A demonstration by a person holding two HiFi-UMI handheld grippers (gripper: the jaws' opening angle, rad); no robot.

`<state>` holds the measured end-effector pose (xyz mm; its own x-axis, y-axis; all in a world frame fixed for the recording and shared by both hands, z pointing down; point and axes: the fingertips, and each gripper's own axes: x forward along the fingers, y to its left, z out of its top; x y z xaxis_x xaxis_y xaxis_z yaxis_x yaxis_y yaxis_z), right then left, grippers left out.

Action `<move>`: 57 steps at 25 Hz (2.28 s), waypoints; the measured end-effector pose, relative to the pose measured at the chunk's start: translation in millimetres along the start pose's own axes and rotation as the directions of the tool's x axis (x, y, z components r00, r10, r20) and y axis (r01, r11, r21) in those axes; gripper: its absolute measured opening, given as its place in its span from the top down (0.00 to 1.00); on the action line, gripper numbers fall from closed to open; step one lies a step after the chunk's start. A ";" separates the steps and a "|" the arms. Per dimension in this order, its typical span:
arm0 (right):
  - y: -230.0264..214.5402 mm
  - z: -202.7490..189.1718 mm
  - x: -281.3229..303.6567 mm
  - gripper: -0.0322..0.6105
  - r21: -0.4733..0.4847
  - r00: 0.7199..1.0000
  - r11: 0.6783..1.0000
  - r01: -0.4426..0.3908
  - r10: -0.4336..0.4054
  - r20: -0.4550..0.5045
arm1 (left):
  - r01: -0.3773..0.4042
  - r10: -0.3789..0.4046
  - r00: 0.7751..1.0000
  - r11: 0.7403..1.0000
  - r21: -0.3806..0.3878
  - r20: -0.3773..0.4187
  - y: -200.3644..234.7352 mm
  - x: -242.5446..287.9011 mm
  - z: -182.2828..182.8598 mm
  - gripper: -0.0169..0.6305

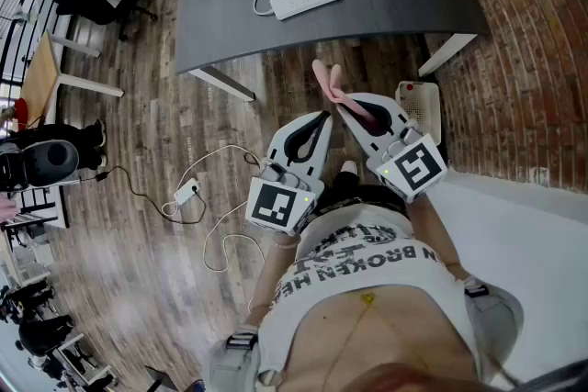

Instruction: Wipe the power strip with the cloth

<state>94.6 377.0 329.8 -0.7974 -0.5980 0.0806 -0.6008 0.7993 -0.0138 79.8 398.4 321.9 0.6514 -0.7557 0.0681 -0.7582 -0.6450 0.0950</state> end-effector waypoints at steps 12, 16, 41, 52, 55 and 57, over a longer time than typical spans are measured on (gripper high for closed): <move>-32.1 -8.3 -19.7 0.92 0.017 0.999 0.999 0.051 -0.051 -0.004 | -0.039 0.039 0.999 0.999 0.006 -0.029 4.6 5.6 -10.5 0.96; -43.6 -6.5 -18.8 0.92 0.041 0.998 0.998 0.055 -0.055 0.011 | -0.080 0.080 0.996 0.997 0.001 -0.039 21.2 2.4 -13.5 0.96; -173.9 4.3 164.6 0.92 0.013 0.988 0.988 0.152 -0.152 -0.035 | 0.085 -0.086 0.995 0.996 -0.018 -0.048 213.2 142.8 -0.6 0.96; -192.0 3.1 245.1 0.92 -0.014 0.988 0.991 0.135 -0.136 -0.071 | 0.108 -0.110 0.992 0.993 -0.043 -0.058 278.2 161.9 -6.5 0.96; -195.2 2.2 257.8 0.92 -0.023 0.989 0.993 0.116 -0.118 -0.087 | 0.097 -0.100 0.993 0.993 -0.061 -0.061 287.1 163.1 -10.0 0.96; -199.3 -0.1 264.5 0.92 -0.023 0.990 0.994 0.104 -0.106 -0.095 | 0.087 -0.092 0.993 0.994 -0.068 -0.069 291.5 164.9 -13.7 0.96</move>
<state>3.4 59.5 354.0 -0.7203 -0.6710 0.1761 -0.6792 0.7337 0.0178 -33.4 87.3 374.5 0.7185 -0.6838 0.1271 -0.6950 -0.6991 0.1680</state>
